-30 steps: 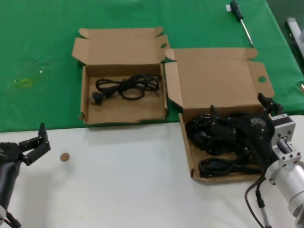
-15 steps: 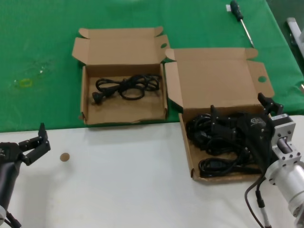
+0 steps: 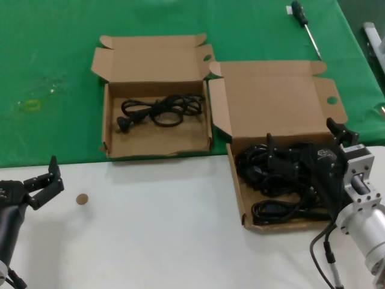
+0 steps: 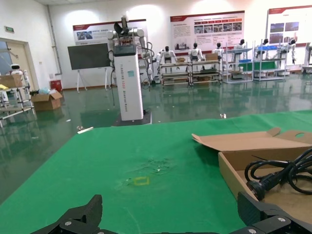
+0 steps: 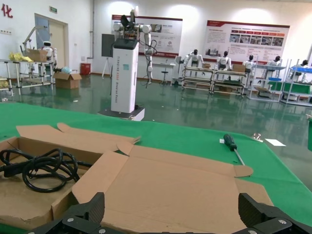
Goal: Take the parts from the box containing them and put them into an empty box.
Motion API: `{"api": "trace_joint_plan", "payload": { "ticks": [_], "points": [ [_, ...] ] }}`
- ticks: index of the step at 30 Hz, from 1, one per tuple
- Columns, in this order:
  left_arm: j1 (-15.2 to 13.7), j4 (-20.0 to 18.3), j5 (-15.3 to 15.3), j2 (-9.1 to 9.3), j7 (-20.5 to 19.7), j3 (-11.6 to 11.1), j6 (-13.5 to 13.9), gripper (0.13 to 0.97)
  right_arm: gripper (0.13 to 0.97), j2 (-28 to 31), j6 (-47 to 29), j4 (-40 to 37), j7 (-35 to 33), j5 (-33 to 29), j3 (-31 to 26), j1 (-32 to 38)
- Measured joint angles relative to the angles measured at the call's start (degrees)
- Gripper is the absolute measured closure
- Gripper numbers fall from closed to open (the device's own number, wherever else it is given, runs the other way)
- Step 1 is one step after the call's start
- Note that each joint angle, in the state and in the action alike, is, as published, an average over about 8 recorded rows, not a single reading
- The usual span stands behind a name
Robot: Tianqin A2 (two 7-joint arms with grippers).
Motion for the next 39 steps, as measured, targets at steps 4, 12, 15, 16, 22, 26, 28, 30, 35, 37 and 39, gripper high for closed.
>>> {"api": "trace_joint_plan", "payload": {
  "ticks": [4, 12, 15, 16, 22, 26, 28, 30, 35, 37, 39],
  "points": [
    [0.0, 0.0, 0.0, 0.00, 0.0, 0.0, 0.0, 0.132, 0.129, 0.0, 0.0, 0.0, 0.0, 0.0, 0.0, 0.0],
    [0.0, 0.0, 0.0, 0.00, 0.0, 0.0, 0.0, 0.132, 0.129, 0.0, 0.0, 0.0, 0.0, 0.0, 0.0, 0.0],
    [0.0, 0.0, 0.0, 0.00, 0.0, 0.0, 0.0, 0.132, 0.129, 0.0, 0.0, 0.0, 0.0, 0.0, 0.0, 0.0],
    [0.0, 0.0, 0.0, 0.00, 0.0, 0.0, 0.0, 0.132, 0.129, 0.0, 0.0, 0.0, 0.0, 0.0, 0.0, 0.0],
    [0.0, 0.0, 0.0, 0.00, 0.0, 0.0, 0.0, 0.132, 0.129, 0.0, 0.0, 0.0, 0.0, 0.0, 0.0, 0.0],
    [0.0, 0.0, 0.0, 0.00, 0.0, 0.0, 0.0, 0.132, 0.129, 0.0, 0.0, 0.0, 0.0, 0.0, 0.0, 0.0],
    [0.0, 0.0, 0.0, 0.00, 0.0, 0.0, 0.0, 0.132, 0.129, 0.0, 0.0, 0.0, 0.0, 0.0, 0.0, 0.0],
    [0.0, 0.0, 0.0, 0.00, 0.0, 0.0, 0.0, 0.132, 0.129, 0.0, 0.0, 0.0, 0.0, 0.0, 0.0, 0.0],
    [0.0, 0.0, 0.0, 0.00, 0.0, 0.0, 0.0, 0.132, 0.129, 0.0, 0.0, 0.0, 0.0, 0.0, 0.0, 0.0],
    [0.0, 0.0, 0.0, 0.00, 0.0, 0.0, 0.0, 0.132, 0.129, 0.0, 0.0, 0.0, 0.0, 0.0, 0.0, 0.0],
    [0.0, 0.0, 0.0, 0.00, 0.0, 0.0, 0.0, 0.132, 0.129, 0.0, 0.0, 0.0, 0.0, 0.0, 0.0, 0.0]
  ]
}}
